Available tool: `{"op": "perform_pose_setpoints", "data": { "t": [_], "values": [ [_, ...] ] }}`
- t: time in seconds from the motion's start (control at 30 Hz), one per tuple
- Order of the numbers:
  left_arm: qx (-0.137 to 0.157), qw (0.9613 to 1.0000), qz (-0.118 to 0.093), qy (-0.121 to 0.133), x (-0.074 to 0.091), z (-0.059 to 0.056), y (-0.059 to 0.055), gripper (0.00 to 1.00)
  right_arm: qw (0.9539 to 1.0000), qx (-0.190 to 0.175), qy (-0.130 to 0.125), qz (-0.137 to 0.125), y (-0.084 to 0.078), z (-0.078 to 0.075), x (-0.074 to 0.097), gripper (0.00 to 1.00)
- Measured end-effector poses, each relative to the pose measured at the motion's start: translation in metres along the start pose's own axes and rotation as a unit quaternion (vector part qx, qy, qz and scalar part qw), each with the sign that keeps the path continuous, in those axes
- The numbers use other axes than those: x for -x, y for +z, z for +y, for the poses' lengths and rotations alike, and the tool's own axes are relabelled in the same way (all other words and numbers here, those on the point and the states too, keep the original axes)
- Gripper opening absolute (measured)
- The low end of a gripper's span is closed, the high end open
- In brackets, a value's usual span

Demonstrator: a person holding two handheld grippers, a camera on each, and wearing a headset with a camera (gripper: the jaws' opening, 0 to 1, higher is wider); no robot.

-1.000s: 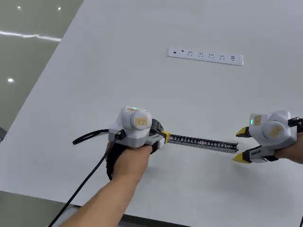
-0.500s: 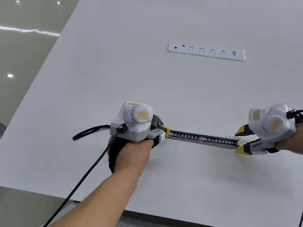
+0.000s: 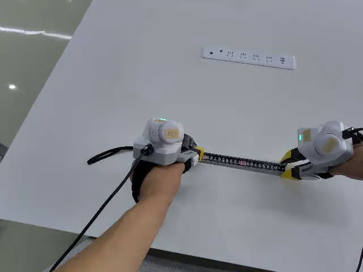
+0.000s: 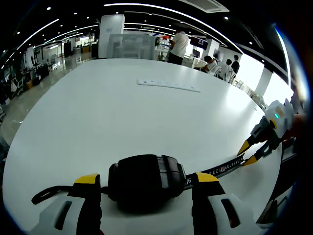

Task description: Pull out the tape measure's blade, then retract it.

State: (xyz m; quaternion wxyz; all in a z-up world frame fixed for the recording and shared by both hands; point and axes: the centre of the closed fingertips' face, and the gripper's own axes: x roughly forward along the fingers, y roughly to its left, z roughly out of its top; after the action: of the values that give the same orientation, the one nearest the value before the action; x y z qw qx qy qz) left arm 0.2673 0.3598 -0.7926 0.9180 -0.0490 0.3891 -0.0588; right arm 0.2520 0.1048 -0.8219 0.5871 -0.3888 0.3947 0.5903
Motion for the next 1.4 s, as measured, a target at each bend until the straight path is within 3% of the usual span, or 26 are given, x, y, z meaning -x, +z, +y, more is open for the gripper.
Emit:
{"op": "perform_pose_setpoints", "data": {
  "t": [0.83,1.4],
  "values": [
    [0.015,0.9999,-0.008,0.004,0.0003,0.0025,0.0012,0.64,0.9999,0.008,0.003,0.005,0.0005,0.0011,-0.0014,0.13],
    [0.006,0.9999,-0.009,-0.004,0.0003,-0.0007,0.0010,0.60,0.9999,0.009,0.005,0.005,0.0005,0.0008,-0.0012,0.12]
  ]
}}
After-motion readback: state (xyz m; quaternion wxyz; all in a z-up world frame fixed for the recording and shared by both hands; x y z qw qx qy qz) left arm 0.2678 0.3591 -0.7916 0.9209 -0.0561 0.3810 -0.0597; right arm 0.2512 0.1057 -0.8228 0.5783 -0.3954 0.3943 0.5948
